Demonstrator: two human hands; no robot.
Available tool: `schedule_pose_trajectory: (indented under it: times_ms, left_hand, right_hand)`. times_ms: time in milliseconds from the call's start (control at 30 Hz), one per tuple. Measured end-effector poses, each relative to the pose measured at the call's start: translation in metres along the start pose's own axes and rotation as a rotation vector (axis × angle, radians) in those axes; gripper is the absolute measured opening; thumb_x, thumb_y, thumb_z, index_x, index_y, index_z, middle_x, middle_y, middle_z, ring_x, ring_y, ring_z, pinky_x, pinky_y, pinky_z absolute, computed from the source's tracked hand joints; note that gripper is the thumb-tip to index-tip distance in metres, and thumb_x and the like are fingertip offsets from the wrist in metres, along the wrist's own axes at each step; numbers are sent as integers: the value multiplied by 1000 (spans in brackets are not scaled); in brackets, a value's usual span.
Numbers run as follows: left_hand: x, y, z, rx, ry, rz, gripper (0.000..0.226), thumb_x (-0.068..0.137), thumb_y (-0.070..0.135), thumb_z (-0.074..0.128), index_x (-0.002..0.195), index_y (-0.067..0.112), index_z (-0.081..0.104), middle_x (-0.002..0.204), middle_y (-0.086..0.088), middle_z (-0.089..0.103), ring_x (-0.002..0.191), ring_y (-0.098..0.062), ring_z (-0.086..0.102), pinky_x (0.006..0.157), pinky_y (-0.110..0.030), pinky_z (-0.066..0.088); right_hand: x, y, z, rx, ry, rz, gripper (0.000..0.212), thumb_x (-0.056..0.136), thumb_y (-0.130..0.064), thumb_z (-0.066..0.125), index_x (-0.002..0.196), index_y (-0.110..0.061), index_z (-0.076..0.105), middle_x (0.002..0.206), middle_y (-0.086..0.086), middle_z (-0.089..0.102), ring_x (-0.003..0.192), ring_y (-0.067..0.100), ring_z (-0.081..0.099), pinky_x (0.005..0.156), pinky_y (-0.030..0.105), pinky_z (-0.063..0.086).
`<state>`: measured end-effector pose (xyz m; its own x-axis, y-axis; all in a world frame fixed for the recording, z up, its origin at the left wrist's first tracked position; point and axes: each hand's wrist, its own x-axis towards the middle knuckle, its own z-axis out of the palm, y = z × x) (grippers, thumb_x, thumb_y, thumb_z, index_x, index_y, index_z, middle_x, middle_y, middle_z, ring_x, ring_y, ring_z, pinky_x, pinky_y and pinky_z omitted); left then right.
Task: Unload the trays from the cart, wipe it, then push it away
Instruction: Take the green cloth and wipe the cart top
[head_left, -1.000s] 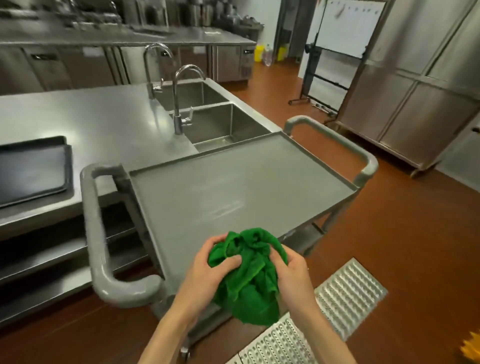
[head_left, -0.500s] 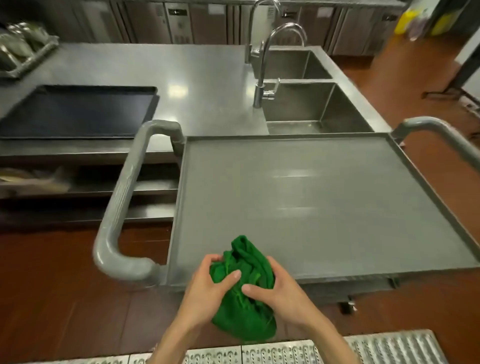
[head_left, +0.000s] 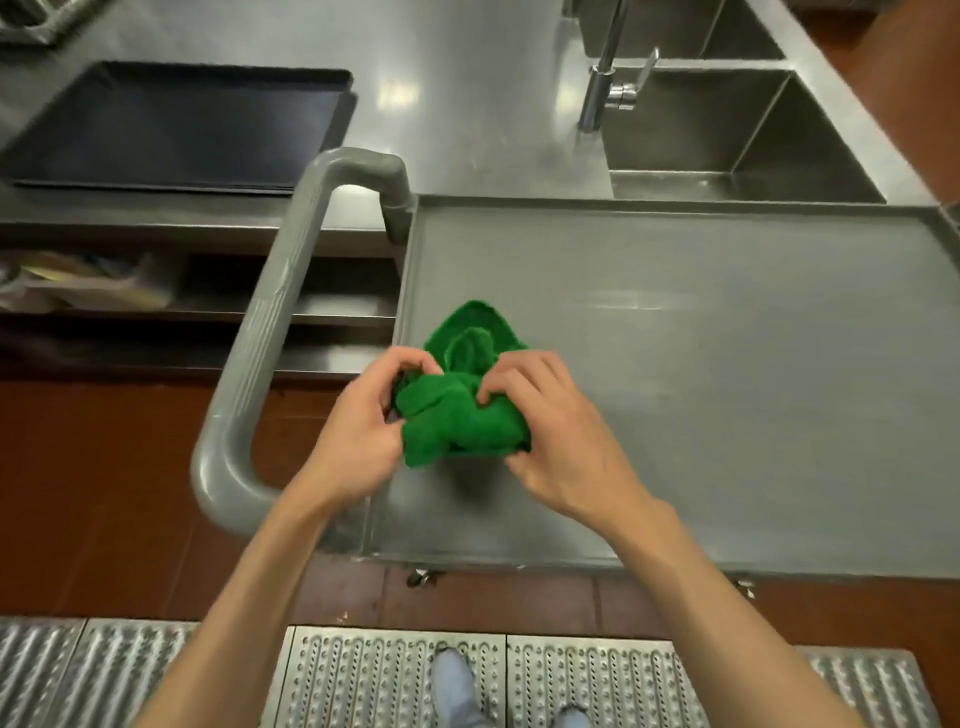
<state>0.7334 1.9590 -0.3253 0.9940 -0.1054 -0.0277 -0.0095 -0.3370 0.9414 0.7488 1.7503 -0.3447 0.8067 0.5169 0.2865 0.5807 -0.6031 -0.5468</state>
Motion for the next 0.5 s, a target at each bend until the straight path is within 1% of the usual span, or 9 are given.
schedule_pose_trajectory:
  times_ms: [33,100,167,233,267,333,367,433,500]
  left_hand:
    - [-4,-9,3,125,-40,-26,35,73,0,57,97,26,62,104,0,65,102,-21,62,93,-37,48]
    - [-5,-23,10,385,-132,-34,44,65,3,38,84,31,66,99,3,66,101,-17,61,96,-33,45]
    - [-2,-27,19,466,-116,-39,41,70,5,36,80,23,72,96,2,67,97,-13,59,95,-27,41]
    - [2,-32,27,521,-5,-44,31,85,5,43,92,16,72,98,3,61,99,-12,53,92,-21,37]
    - [3,-37,31,557,45,-32,27,88,4,47,100,14,69,101,3,56,101,-12,50,92,-21,35]
    - [2,-48,40,599,86,-18,27,90,1,49,111,11,62,108,-2,51,107,-16,46,96,-26,37]
    - [-1,-52,44,598,103,-32,30,89,0,48,115,10,61,112,-5,50,109,-17,44,97,-31,39]
    - [-4,-59,52,577,166,-43,32,89,2,45,117,9,59,116,-7,49,110,-18,42,98,-38,41]
    - [-9,-62,61,593,235,-36,35,89,13,37,116,9,60,118,-7,52,110,-21,46,100,-41,41]
  right_hand:
    - [-14,6,14,-31,-119,15,46,67,-13,72,109,-15,56,122,4,53,123,28,45,98,44,45]
    - [-39,12,35,-109,-291,81,50,70,-44,72,111,-22,54,132,0,47,131,24,37,106,52,35]
    - [-51,10,44,-130,-242,136,50,78,-66,61,110,-29,57,133,-5,48,132,18,37,108,56,27]
    - [-46,0,46,-150,-111,163,51,84,-69,54,117,-31,59,139,-4,48,133,19,38,111,56,24]
    - [-40,-5,49,-177,-102,177,58,84,-71,52,127,-32,55,147,-2,42,138,22,34,113,56,22]
    - [-32,-12,61,-222,-190,219,76,81,-76,48,146,-38,37,161,2,26,148,28,19,115,57,16]
    - [-31,-13,69,-231,-229,246,81,80,-77,45,150,-39,30,163,2,22,149,30,15,115,59,15]
    - [-32,-13,78,-237,-236,276,82,80,-75,44,151,-37,29,161,1,26,147,31,20,113,60,19]
    - [-35,-11,79,-254,-205,257,81,80,-70,49,150,-34,34,157,0,34,144,29,28,112,58,23]
